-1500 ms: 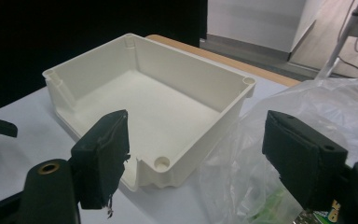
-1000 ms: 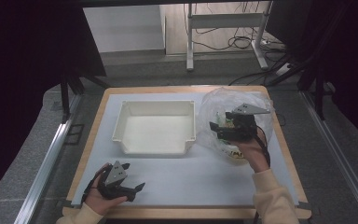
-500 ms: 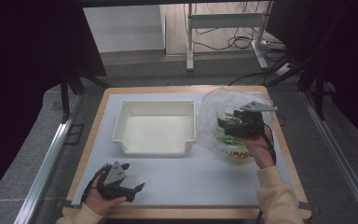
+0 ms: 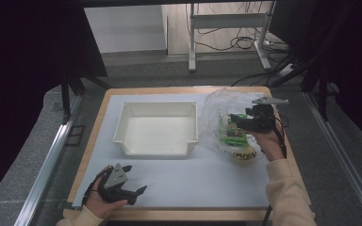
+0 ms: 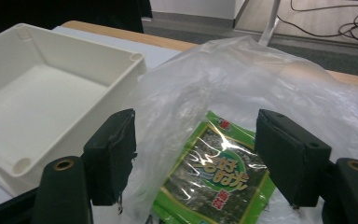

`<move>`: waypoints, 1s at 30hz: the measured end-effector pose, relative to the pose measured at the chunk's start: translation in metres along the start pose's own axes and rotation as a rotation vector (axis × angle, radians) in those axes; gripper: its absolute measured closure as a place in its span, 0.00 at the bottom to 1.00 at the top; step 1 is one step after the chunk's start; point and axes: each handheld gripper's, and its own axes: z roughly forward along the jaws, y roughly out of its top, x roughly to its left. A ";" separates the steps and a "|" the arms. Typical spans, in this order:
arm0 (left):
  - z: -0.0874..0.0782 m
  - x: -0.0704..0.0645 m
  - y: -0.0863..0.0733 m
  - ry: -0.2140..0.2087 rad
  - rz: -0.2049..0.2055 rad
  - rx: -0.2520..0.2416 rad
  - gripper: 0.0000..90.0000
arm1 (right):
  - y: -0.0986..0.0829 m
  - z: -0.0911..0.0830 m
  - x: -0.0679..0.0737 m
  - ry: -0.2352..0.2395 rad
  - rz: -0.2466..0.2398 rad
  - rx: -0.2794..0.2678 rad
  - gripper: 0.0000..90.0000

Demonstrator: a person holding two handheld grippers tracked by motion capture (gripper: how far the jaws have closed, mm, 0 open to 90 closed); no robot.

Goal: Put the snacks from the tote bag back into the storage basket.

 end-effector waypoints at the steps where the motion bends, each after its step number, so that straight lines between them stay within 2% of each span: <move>1: 0.000 0.000 0.000 0.000 -0.001 -0.001 0.12 | 0.000 0.001 -0.003 -0.004 0.004 0.006 0.33; 14: 0.001 0.000 0.000 0.003 -0.003 0.005 0.12 | -0.005 0.026 -0.023 -0.032 0.046 0.077 0.34; 19: 0.001 0.001 0.000 0.003 -0.004 0.007 0.12 | -0.007 0.033 -0.027 -0.036 0.054 0.103 0.34; 30: 0.000 0.001 0.000 0.005 -0.004 0.007 0.12 | -0.017 0.047 -0.042 -0.061 0.107 0.174 0.36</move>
